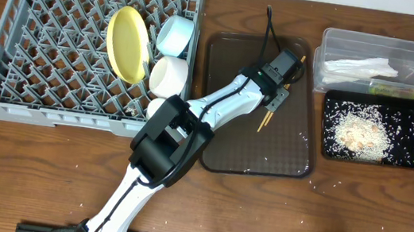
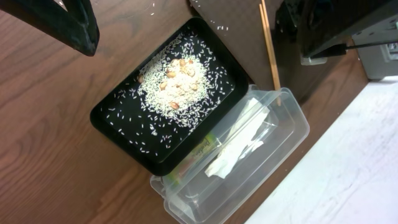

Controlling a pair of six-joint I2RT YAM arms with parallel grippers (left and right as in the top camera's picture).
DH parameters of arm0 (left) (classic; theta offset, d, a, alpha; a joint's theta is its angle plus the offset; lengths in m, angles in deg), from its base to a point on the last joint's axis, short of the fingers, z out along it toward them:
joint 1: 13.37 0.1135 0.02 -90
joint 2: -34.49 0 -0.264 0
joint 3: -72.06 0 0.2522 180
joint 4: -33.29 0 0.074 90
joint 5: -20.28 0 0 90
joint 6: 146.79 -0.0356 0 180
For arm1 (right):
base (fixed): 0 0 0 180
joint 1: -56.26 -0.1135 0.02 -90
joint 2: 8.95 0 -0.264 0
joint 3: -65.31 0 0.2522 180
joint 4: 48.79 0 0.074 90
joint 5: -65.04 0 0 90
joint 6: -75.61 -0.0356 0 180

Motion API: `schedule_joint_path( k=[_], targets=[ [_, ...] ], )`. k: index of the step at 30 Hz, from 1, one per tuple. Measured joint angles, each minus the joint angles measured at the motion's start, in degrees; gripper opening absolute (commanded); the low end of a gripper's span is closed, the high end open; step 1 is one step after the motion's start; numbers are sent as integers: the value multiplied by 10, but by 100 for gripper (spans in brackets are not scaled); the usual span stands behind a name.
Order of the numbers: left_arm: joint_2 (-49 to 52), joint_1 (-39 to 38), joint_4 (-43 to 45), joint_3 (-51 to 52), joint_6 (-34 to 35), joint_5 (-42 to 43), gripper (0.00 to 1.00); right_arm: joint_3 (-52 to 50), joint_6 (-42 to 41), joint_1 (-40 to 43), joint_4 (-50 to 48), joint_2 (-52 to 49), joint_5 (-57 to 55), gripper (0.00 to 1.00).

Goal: Sort waste into correct bins and load items into the dishwasher

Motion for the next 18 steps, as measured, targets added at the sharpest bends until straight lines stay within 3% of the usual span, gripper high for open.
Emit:
schedule_joint_path(
  k=[18],
  targets=[
    [-5,0,-29,0,19,4,49,0,0,0,0,0,0,99]
  ],
)
